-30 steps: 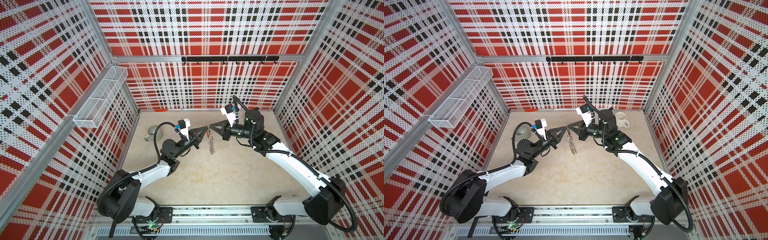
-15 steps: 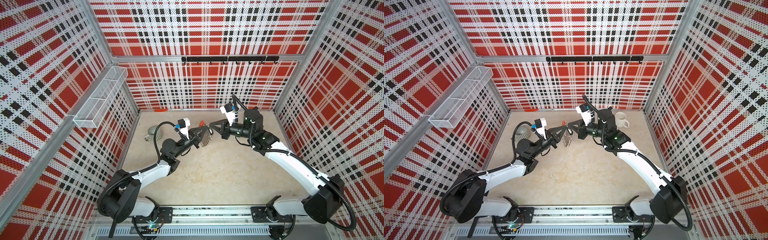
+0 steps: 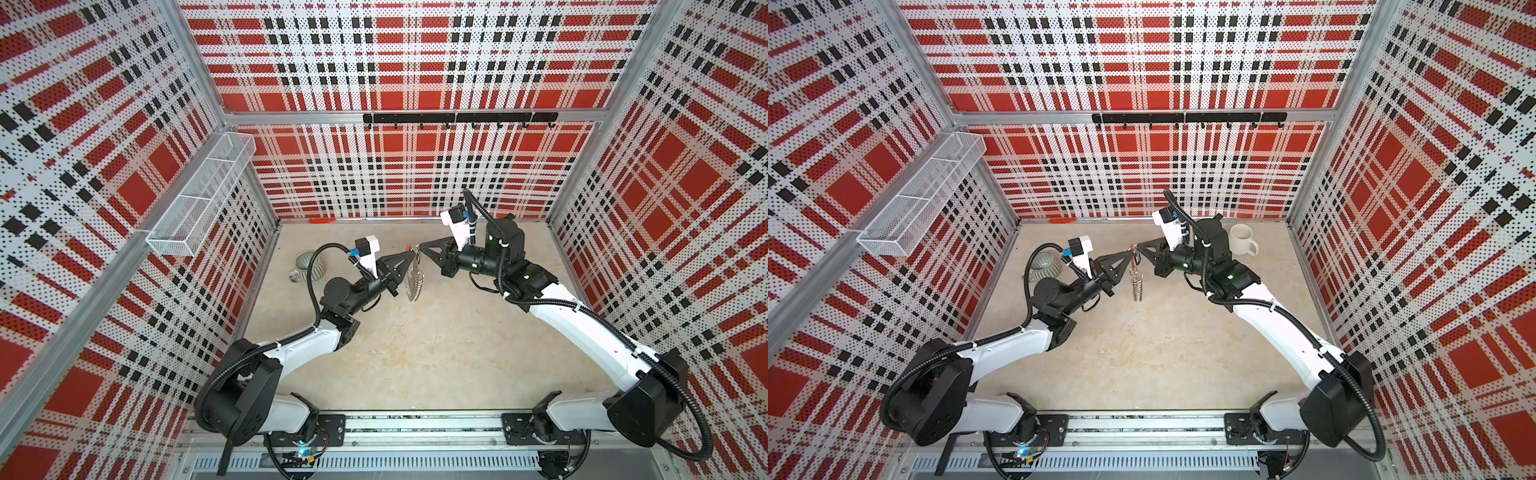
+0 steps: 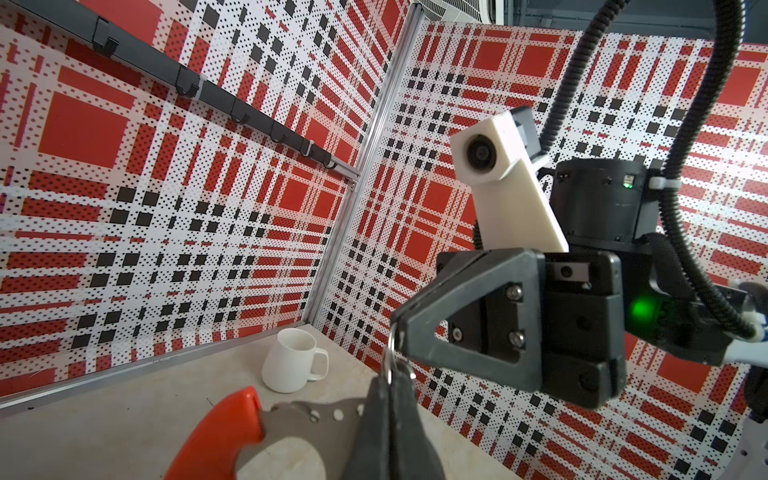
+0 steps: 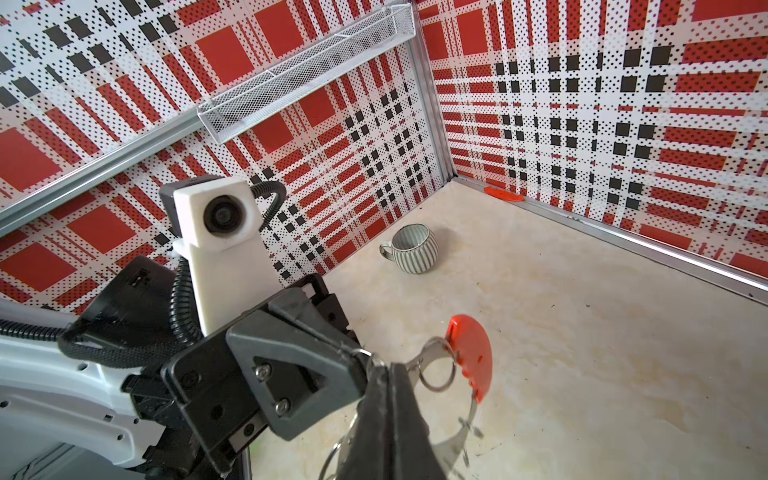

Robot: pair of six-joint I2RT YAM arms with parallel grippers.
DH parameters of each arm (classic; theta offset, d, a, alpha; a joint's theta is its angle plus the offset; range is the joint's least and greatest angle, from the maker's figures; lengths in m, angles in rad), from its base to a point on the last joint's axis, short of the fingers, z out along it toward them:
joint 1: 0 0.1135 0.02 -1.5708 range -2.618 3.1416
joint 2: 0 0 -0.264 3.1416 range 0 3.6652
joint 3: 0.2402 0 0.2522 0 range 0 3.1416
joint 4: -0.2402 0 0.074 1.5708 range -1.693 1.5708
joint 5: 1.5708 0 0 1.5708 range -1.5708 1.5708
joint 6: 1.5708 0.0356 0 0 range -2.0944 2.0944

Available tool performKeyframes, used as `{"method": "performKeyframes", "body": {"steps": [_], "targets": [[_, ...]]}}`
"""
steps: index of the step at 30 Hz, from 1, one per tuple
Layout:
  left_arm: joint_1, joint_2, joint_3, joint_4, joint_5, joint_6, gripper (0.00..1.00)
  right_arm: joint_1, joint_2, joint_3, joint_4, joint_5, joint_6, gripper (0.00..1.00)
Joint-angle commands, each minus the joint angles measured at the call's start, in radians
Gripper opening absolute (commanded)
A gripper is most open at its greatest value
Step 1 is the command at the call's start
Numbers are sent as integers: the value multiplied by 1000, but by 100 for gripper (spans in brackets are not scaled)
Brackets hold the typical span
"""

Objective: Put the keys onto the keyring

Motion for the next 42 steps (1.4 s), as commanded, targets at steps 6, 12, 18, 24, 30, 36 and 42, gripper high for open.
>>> {"method": "performKeyframes", "body": {"steps": [6, 12, 18, 24, 30, 36, 42], "targets": [[-8, -12, -22, 253, 45, 2, 0, -35, 28, -6, -40, 82, 72, 0], [-8, 30, -41, 369, 50, 17, 0, -41, 28, -34, -5, -51, 177, 0], [-7, 96, -14, 434, 64, 1, 0, -45, 58, -32, 18, -208, 299, 0], [8, 151, 15, 530, 90, -91, 0, -83, 18, -56, 28, -168, 310, 36], [12, 178, 24, 545, 108, -152, 0, -98, -68, -10, -29, -27, 117, 44], [21, 198, 35, 576, 107, -232, 0, -96, -63, -17, 93, -156, 96, 44], [22, 206, 46, 588, 104, -277, 0, -96, -32, -55, 218, -264, 144, 43]]}}
